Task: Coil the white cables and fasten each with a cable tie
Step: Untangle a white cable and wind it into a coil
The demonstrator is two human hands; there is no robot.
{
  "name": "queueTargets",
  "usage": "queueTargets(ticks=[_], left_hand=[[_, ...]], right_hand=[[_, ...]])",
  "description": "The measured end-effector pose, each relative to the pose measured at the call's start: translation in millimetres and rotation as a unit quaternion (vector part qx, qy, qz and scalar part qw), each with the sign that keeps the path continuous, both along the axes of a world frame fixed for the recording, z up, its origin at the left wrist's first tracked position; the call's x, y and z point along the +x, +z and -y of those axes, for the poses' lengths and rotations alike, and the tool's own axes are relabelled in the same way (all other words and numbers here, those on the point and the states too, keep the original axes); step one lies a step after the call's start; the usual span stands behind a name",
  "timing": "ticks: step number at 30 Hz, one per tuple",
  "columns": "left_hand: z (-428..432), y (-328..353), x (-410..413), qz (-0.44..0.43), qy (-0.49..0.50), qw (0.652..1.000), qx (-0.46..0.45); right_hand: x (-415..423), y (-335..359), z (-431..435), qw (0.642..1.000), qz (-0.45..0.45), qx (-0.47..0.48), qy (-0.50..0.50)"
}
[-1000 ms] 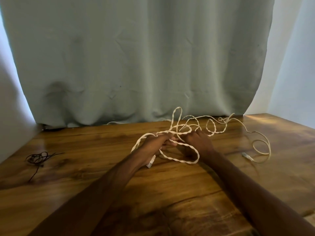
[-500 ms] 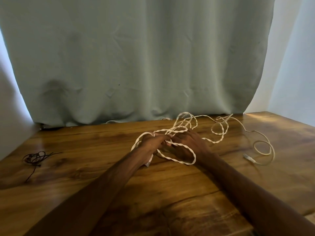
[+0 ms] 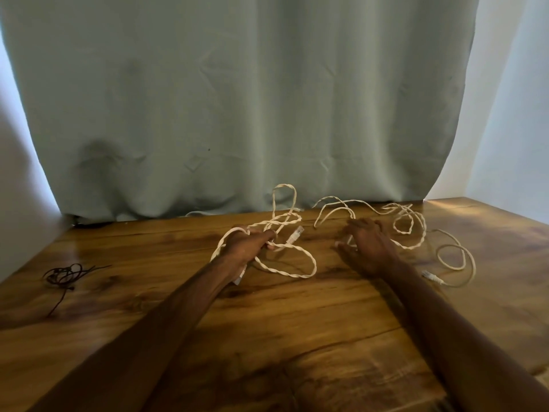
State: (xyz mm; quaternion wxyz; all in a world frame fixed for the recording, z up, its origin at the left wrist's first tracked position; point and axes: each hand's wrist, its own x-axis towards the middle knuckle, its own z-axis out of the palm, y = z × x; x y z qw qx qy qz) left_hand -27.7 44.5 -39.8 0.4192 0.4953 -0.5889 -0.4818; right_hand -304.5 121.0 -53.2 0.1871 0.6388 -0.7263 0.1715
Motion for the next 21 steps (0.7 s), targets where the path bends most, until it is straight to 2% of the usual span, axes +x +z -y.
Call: queueTargets(ticks=[3, 7, 9, 11, 13, 15, 16, 17, 18, 19, 21], left_hand=[[-1, 2, -2, -0.037, -0.032, 0.999, 0.017], [2, 2, -1, -0.038, -0.054, 0.998, 0.016], [4, 4, 3, -0.026, -0.064, 0.998, 0.013], [4, 9, 10, -0.021, -0.07, 0.997, 0.017], [5, 13, 18, -0.01, -0.069, 0.998, -0.002], [8, 13, 27, 0.001, -0.085, 0.996, -0.032], [9, 15, 31, 0.01, -0.094, 0.994, -0.049], [10, 16, 36, 0.021, -0.099, 0.993, -0.069], [14, 16, 41, 0.041, -0.096, 0.991, -0.085], [15, 17, 44, 0.07, -0.087, 0.99, -0.091], [20, 18, 52, 0.14, -0.083, 0.982, -0.095]], right_hand=[[19, 2, 0, 0.995, 0.005, -0.04, 0.096], [49, 13, -8, 0.968, 0.021, -0.106, 0.226], [61, 14, -10, 0.961, 0.092, -0.096, 0.244], [69, 13, -11, 0.945, 0.228, -0.057, 0.229], [69, 11, -8, 0.883, 0.395, -0.036, 0.251], [69, 11, -2, 0.785, 0.549, -0.052, 0.282], [68, 12, 0, 0.748, 0.596, -0.064, 0.285], [69, 13, 1, 0.726, 0.622, -0.077, 0.283], [71, 13, 0, 0.728, 0.625, -0.09, 0.269], [73, 12, 0, 0.751, 0.601, -0.103, 0.252], [77, 7, 0, 0.843, 0.485, -0.111, 0.206]])
